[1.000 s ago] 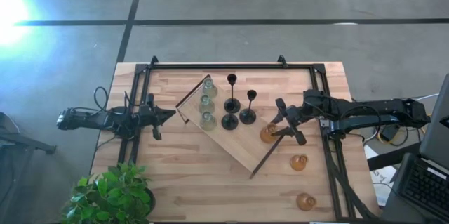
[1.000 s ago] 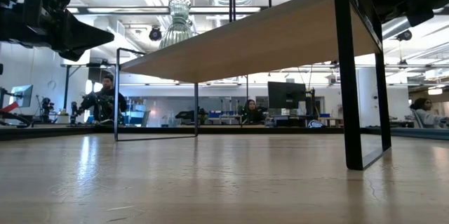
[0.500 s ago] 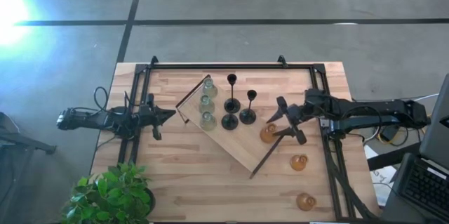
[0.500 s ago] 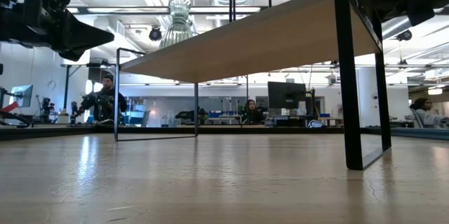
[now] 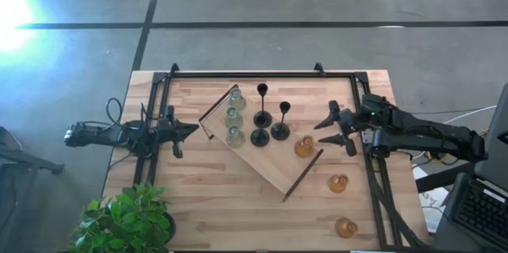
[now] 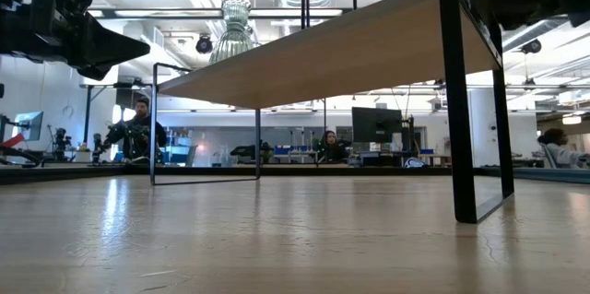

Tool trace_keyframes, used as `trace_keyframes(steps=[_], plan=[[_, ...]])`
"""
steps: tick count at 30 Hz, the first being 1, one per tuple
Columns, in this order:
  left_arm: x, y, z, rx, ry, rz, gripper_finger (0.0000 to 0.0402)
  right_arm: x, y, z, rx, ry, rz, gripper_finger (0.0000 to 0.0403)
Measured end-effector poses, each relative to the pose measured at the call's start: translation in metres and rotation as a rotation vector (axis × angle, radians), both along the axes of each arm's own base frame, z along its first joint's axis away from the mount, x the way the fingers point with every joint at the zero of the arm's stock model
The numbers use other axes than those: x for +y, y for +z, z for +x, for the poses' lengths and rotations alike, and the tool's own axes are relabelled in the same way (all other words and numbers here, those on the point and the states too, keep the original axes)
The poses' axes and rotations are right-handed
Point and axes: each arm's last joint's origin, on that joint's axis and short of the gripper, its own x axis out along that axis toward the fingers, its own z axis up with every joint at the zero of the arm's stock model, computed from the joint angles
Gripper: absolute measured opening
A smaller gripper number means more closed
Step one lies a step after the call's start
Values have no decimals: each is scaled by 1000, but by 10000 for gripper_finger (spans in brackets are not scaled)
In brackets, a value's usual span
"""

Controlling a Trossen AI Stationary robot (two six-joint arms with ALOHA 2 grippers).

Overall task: Pick & Place candle stick holders
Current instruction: Put the top orange candle holder on the shelf

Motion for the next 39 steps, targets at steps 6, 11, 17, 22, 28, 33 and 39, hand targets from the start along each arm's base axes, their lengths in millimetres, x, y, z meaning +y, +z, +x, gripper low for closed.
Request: trace_keyframes(steps=[6,11,17,22,28,33,39], plan=[[0,0,0,0,0,0,17,6,12,-26,86,-72,12,199],[0,0,0,0,0,0,18,5,18,-32,33,-145,-28,182],[0,0,0,0,0,0,17,-3,8,-19,127,-256,-78,155],[0,0,0,0,0,0,17,-8,2,-3,172,-228,-95,123],[0,0,0,0,0,0,18,-10,-2,11,178,-152,-54,74],[0,0,0,0,0,0,17,-11,-3,17,168,-122,-39,35],[0,0,0,0,0,0,18,-11,-5,23,176,-72,6,9]])
